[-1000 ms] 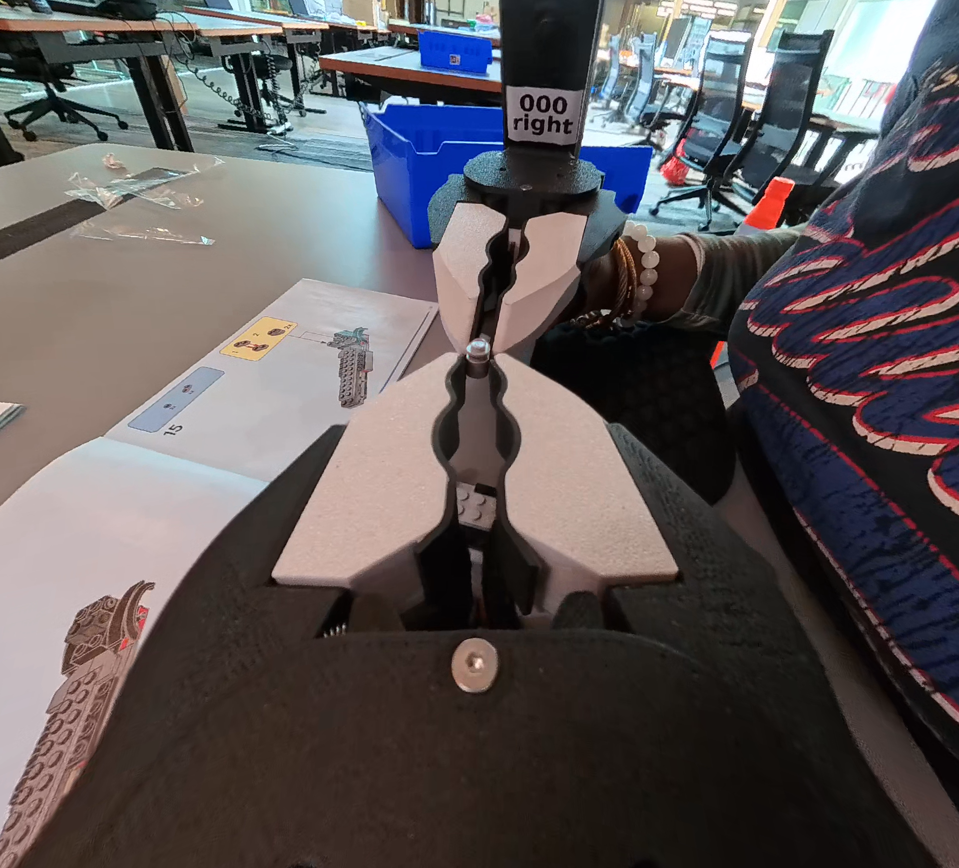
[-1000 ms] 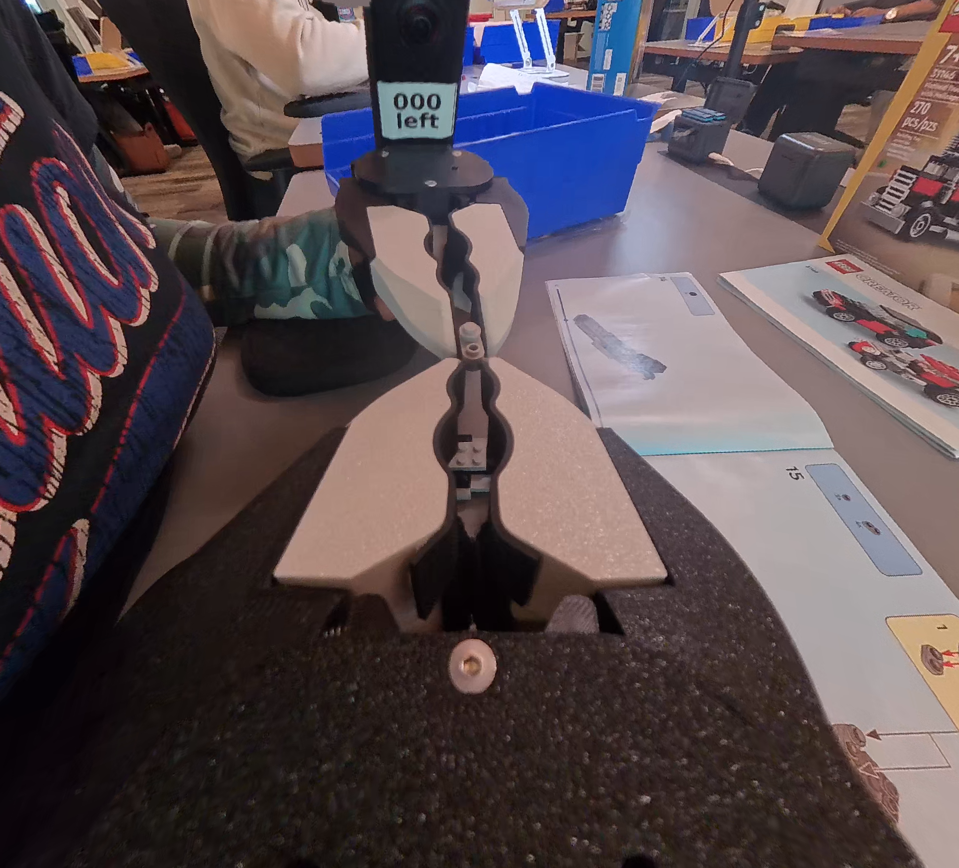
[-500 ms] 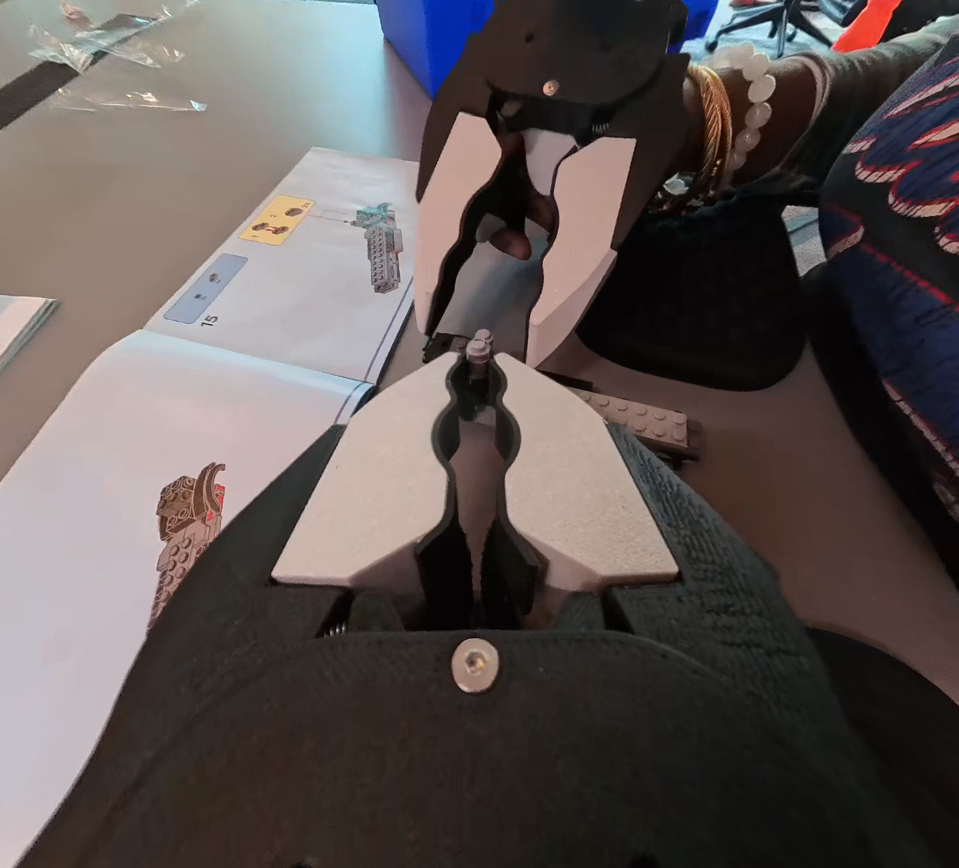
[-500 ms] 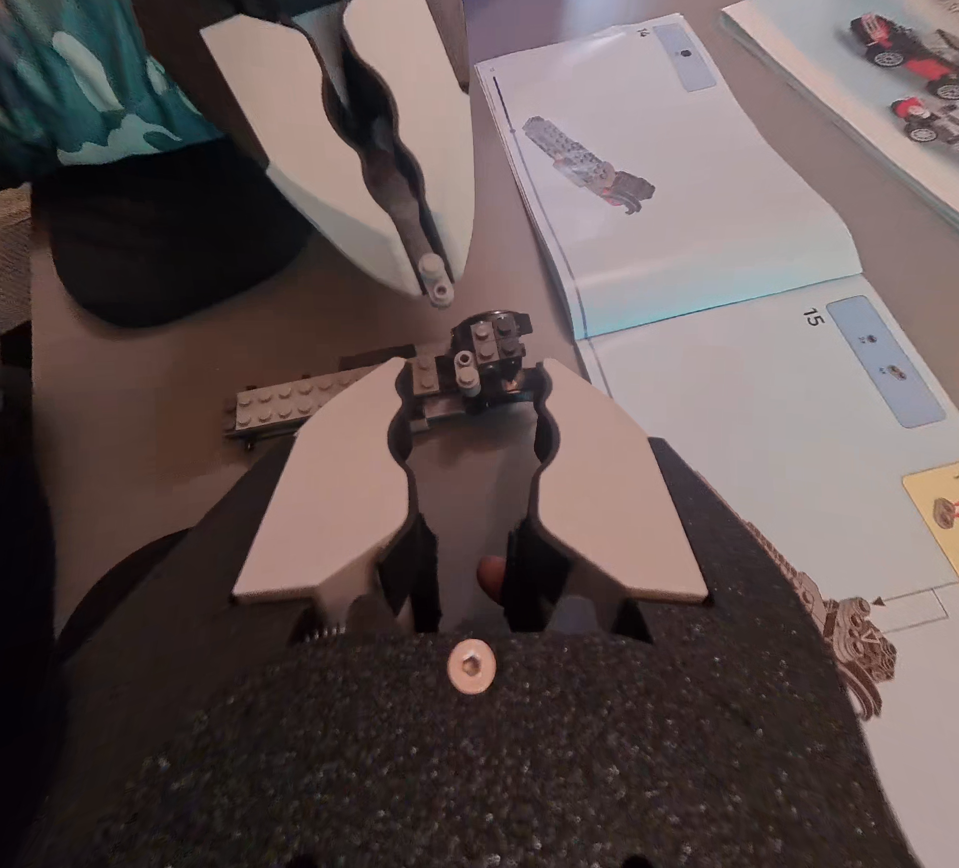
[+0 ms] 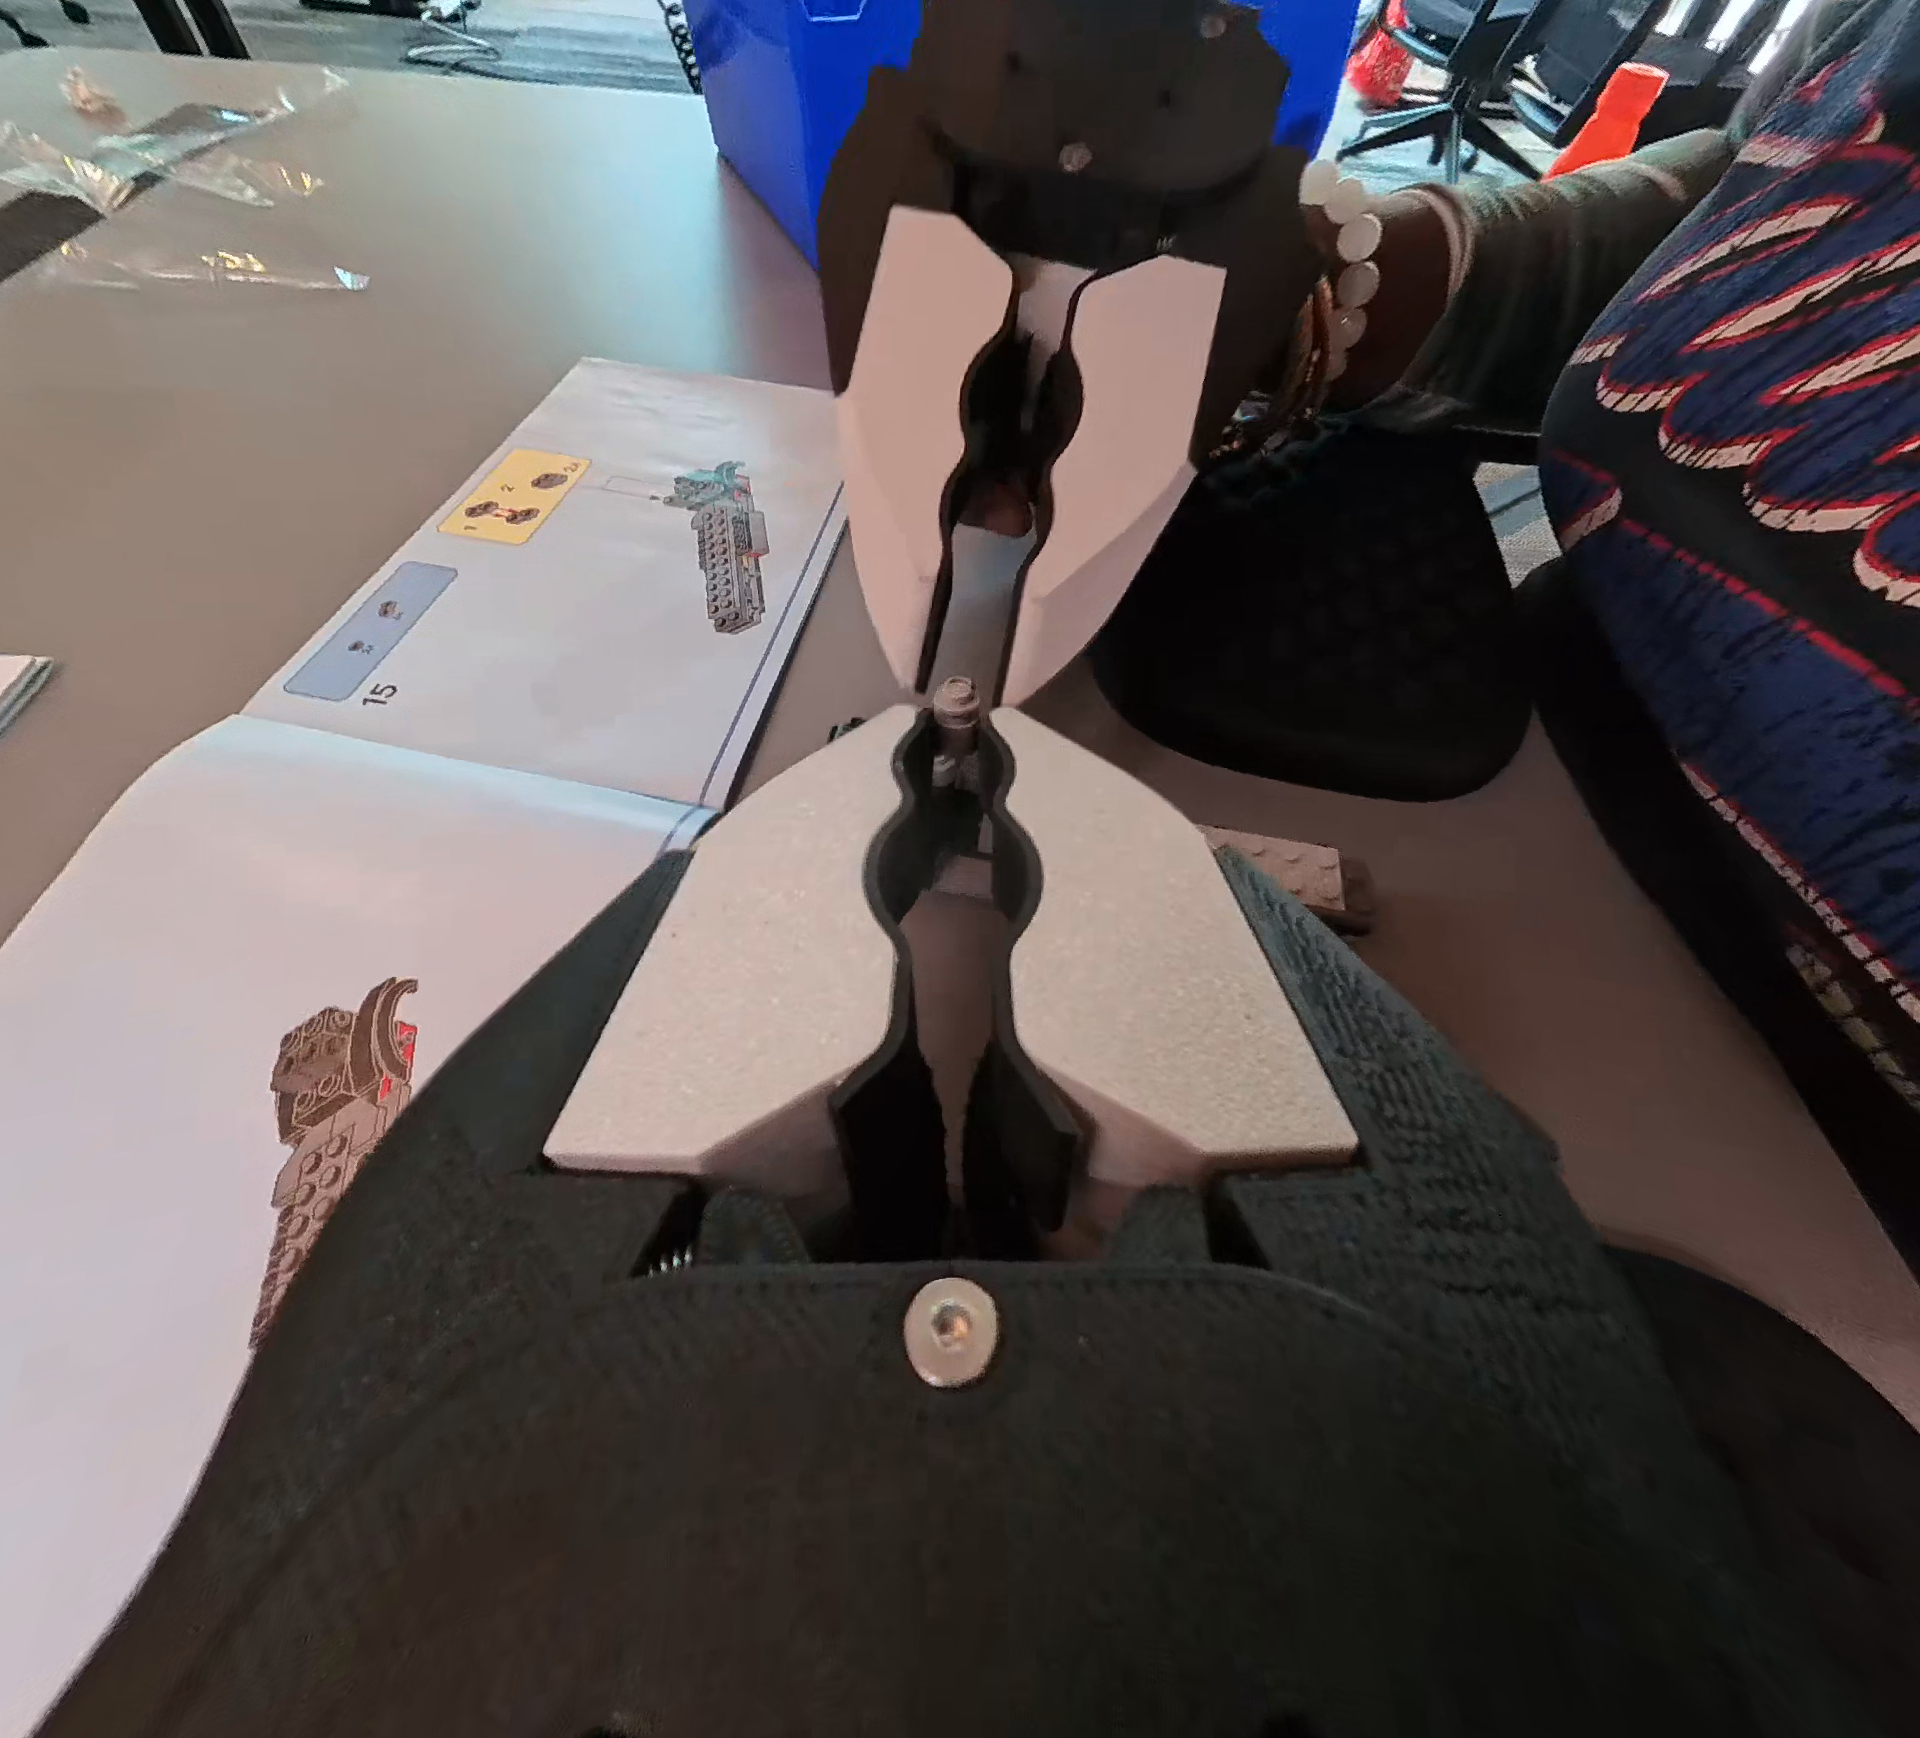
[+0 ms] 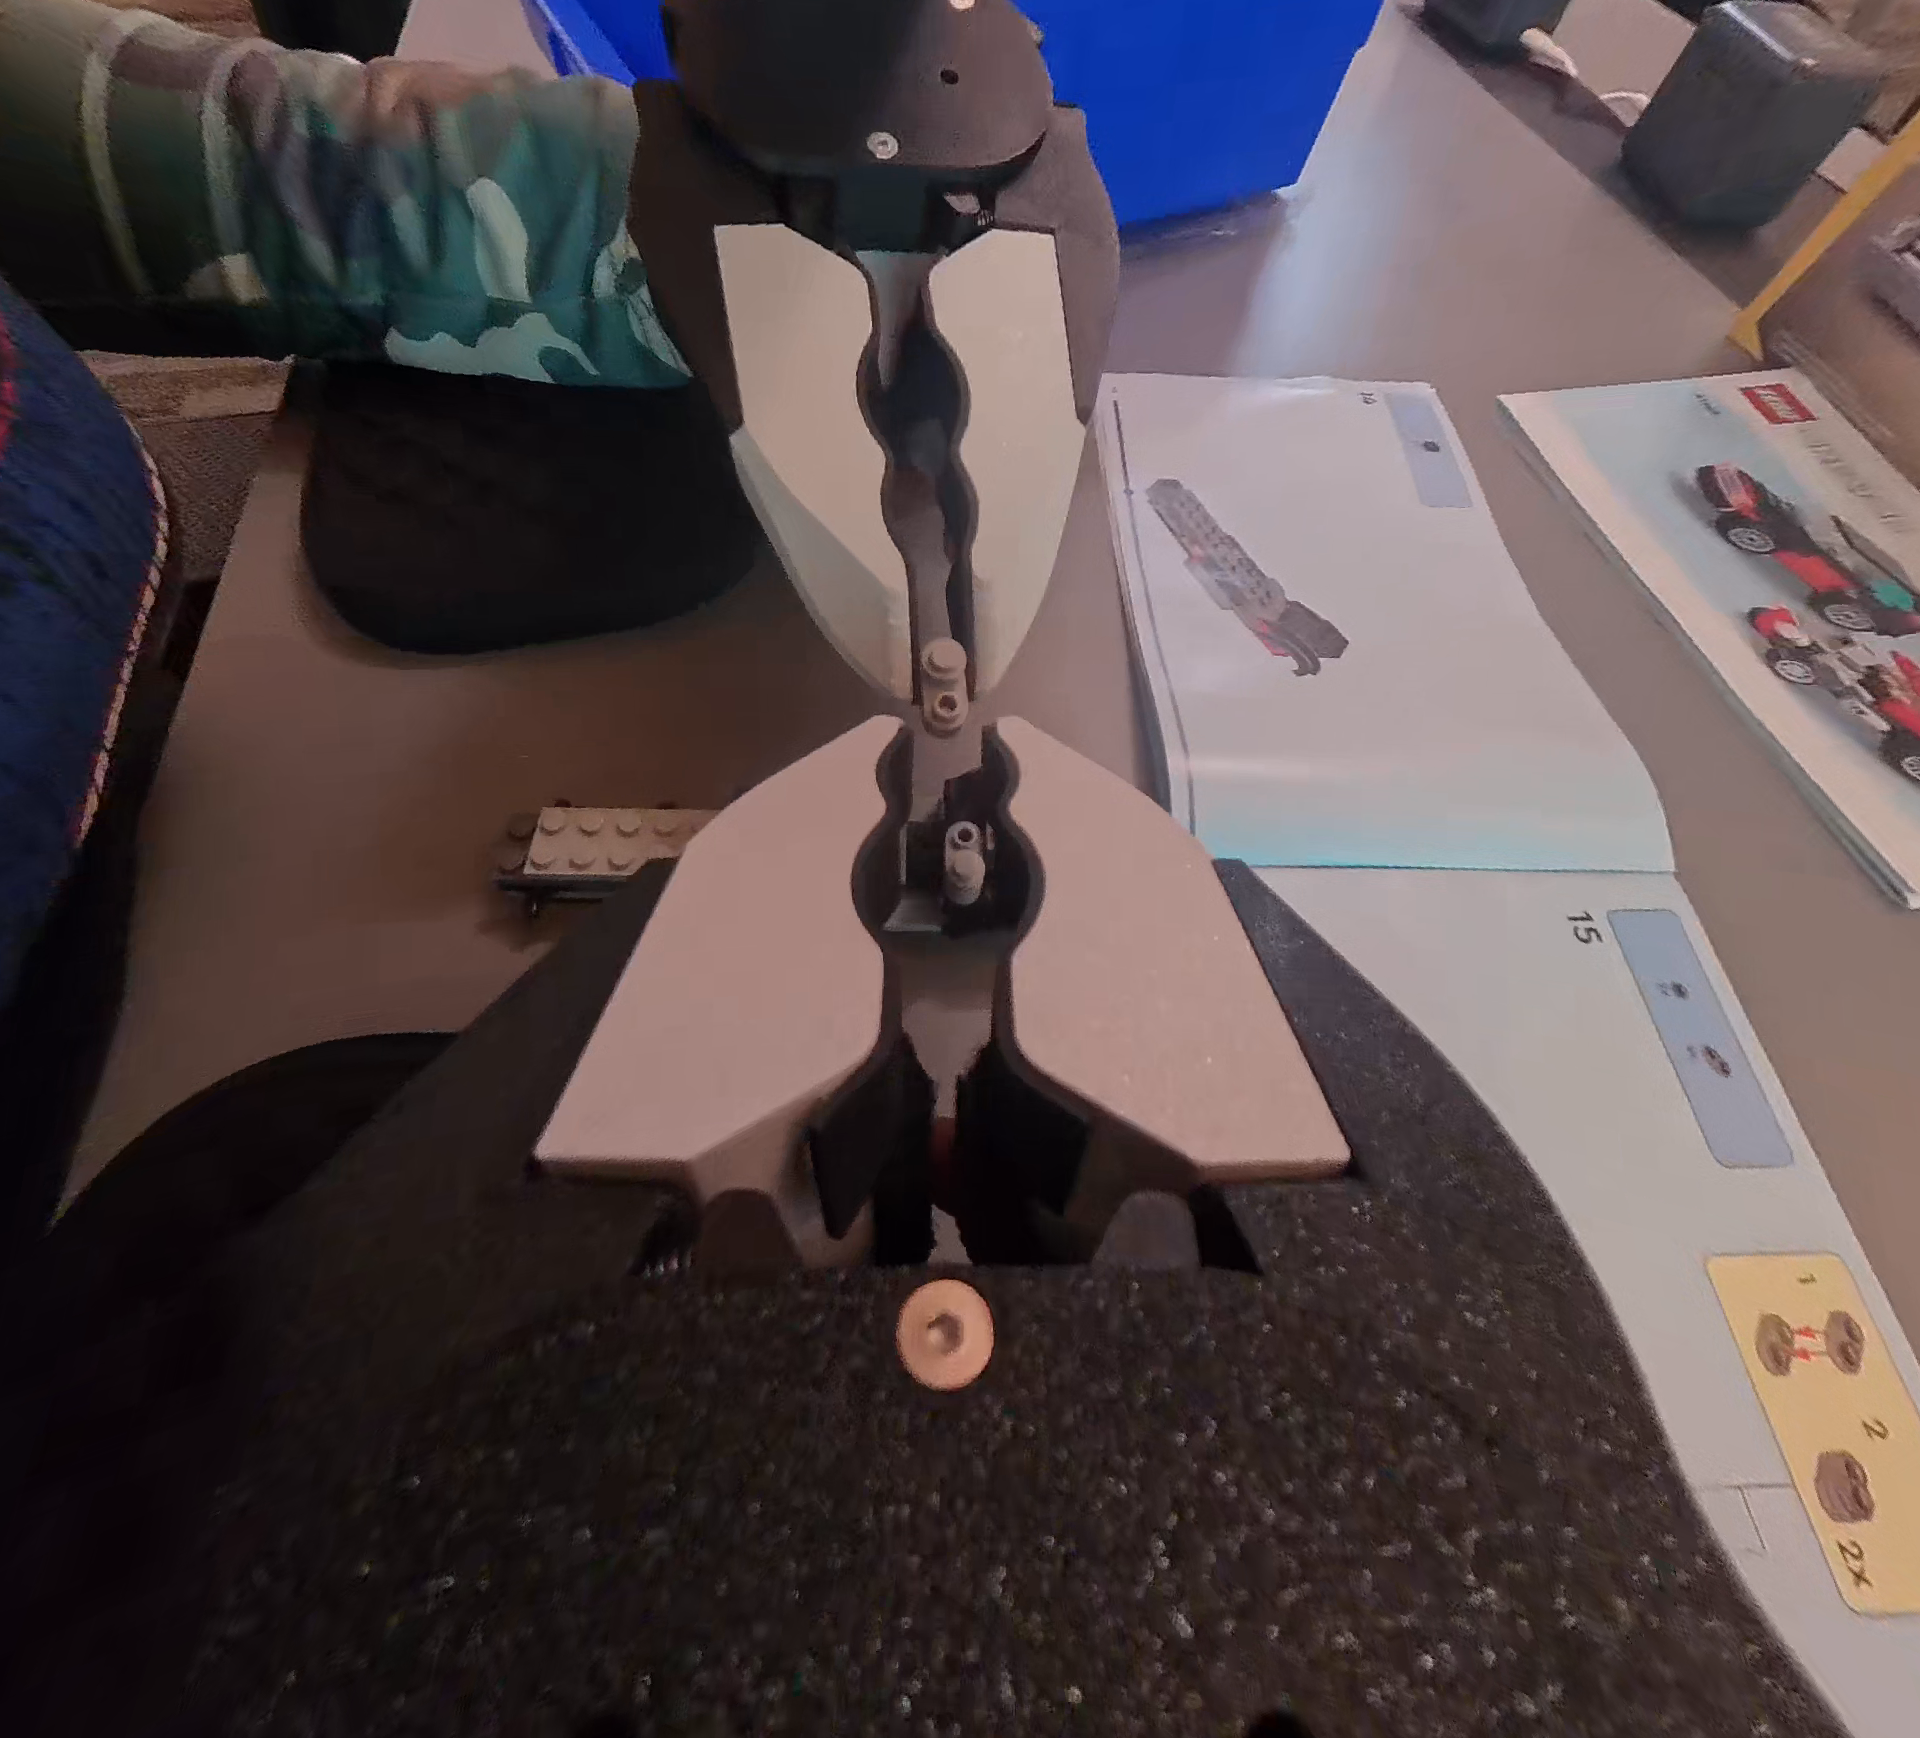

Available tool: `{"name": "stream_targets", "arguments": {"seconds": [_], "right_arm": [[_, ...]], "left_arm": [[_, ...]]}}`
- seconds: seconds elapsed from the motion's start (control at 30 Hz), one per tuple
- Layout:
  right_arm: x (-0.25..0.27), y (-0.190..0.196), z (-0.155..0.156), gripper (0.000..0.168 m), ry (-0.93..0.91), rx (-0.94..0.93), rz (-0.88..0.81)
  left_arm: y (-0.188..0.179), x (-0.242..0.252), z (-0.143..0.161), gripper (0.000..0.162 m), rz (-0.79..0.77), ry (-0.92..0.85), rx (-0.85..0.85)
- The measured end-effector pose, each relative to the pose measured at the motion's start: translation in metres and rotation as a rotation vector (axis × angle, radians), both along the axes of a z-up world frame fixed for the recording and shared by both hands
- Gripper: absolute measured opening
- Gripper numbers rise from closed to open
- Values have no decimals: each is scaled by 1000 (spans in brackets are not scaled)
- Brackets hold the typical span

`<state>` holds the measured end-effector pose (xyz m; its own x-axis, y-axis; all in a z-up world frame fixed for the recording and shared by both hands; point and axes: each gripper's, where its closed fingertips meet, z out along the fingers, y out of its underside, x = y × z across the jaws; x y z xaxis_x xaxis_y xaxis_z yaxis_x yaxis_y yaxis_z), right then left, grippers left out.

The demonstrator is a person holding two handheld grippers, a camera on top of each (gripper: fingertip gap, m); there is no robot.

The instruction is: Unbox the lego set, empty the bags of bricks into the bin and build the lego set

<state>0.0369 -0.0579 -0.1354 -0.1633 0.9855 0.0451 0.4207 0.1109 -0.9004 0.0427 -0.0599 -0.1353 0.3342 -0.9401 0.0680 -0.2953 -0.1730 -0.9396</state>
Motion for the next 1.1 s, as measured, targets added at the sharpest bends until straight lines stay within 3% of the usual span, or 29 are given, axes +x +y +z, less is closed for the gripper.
{"name": "stream_targets", "arguments": {"seconds": [0.37,1.1], "right_arm": [[1,-2,-4,7,-69,71,15],[3,-4,-17,7,-193,111,31]], "left_arm": [[0,-2,-4,16,18,90,67],[-5,2,-12,8,-4,177,92]]}}
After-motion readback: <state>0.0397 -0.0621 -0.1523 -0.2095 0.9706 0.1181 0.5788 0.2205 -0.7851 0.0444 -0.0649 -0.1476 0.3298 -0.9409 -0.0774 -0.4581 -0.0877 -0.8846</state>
